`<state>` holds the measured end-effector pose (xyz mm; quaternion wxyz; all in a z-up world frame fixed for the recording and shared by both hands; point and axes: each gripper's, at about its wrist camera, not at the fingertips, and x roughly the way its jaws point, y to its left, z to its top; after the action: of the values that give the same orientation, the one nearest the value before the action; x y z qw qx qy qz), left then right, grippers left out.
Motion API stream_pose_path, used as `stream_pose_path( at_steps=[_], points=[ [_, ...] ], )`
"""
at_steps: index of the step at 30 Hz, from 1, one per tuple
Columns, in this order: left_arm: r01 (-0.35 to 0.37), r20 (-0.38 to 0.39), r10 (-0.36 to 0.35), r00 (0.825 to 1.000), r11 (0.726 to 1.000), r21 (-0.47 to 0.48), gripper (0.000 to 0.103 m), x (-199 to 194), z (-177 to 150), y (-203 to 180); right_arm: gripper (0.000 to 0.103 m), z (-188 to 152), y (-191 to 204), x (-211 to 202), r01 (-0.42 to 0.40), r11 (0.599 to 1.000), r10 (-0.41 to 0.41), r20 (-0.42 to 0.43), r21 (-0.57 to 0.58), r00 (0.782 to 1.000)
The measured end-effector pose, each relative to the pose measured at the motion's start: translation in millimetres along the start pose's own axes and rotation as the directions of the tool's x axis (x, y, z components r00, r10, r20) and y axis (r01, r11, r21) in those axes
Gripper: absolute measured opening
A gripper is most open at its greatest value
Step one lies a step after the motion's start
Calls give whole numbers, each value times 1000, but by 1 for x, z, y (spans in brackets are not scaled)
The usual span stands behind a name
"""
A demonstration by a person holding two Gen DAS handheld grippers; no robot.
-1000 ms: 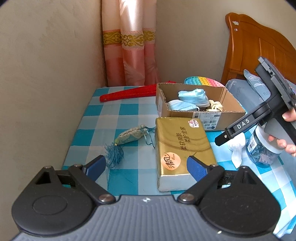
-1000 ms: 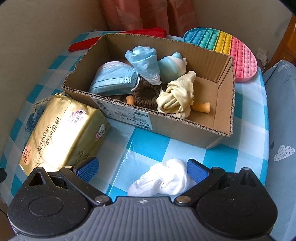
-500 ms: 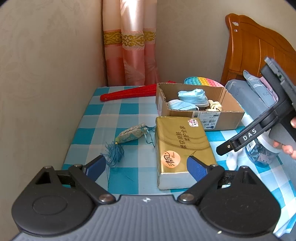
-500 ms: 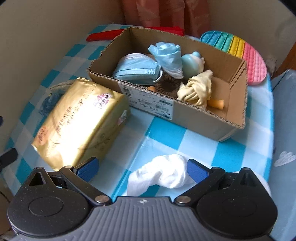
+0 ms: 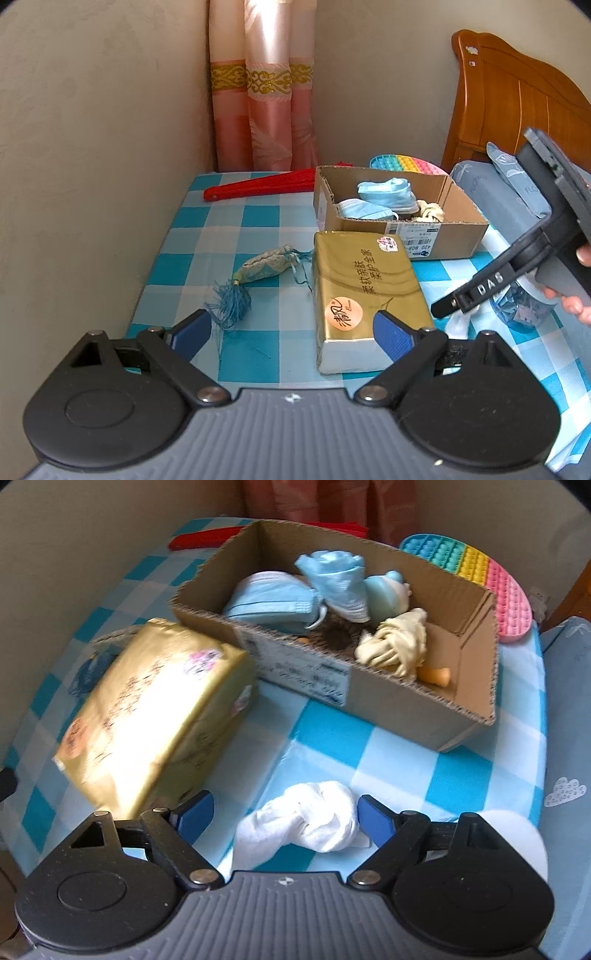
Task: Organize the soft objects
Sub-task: 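Move both tools back toward the tasseled pouch and white cloth, then grasp the white cloth with the right tool while the left tool grasps the green tasseled pouch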
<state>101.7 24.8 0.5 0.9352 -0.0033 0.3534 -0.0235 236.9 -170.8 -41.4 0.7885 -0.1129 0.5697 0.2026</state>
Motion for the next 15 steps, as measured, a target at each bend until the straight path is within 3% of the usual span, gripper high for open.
stream_pose_path(
  at_steps=[5,15],
  points=[
    [4,3,-4,1000,1000,-2,94,-2,-1,1,89,-12,17,-3,0,999,-1,-9,-50,1000],
    [3,-2,-3,1000,1000,-5,94,-1,-3,2,80,-35,26,-1,108,994,-106,118,-3,987]
  ],
)
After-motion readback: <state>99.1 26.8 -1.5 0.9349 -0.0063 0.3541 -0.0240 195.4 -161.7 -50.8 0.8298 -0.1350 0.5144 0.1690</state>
